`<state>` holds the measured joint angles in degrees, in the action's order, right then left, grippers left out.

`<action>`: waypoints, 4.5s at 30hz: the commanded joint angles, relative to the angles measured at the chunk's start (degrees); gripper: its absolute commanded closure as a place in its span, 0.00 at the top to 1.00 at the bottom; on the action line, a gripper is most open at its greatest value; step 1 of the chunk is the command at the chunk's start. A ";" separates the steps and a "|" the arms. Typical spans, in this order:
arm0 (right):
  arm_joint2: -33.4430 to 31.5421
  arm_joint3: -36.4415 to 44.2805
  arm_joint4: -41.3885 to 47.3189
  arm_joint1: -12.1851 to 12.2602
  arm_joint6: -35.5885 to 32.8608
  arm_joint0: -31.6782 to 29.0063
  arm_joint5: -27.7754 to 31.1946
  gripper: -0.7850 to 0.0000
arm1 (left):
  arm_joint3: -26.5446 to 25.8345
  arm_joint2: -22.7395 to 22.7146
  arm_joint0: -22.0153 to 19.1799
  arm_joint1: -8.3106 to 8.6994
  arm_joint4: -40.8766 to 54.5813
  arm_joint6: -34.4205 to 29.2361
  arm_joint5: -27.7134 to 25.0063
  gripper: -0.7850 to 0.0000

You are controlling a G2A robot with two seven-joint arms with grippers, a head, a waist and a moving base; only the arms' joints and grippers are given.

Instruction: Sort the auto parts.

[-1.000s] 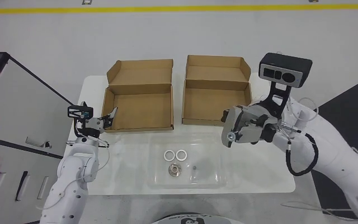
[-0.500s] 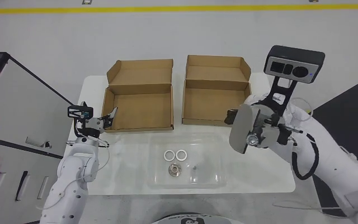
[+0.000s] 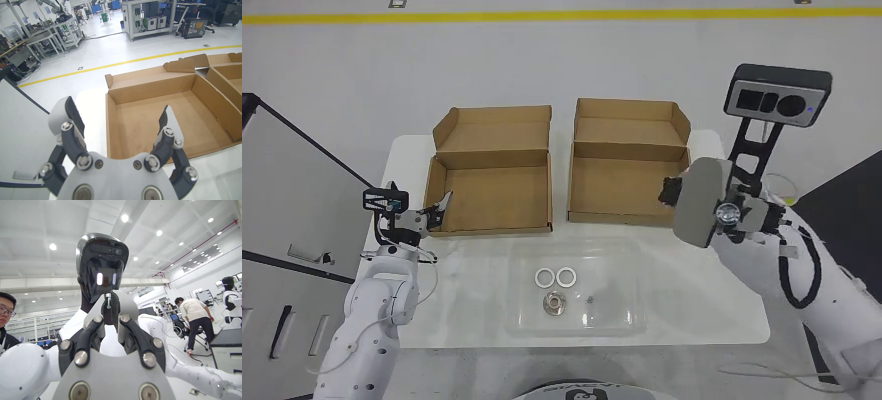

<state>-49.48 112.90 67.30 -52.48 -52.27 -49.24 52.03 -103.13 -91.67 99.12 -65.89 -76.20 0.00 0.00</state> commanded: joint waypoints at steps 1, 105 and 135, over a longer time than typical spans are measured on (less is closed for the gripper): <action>-1.04 -1.18 -0.57 -0.22 -0.91 -0.92 -0.91 0.00 | 0.00 0.00 0.00 0.00 0.00 0.00 0.00 1.00; -33.62 -3.03 -38.02 -6.68 -16.86 -8.99 -30.19 0.00 | 0.00 0.00 0.00 0.00 0.00 0.00 0.00 1.00; -12.21 -17.77 -96.24 -0.90 -29.02 12.54 -29.03 0.00 | 0.00 0.00 0.00 0.00 0.00 0.00 0.00 1.00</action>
<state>-63.06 96.00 -28.91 -53.48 -81.37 -37.61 22.93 -103.13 -91.67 99.12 -65.89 -76.20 0.00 0.00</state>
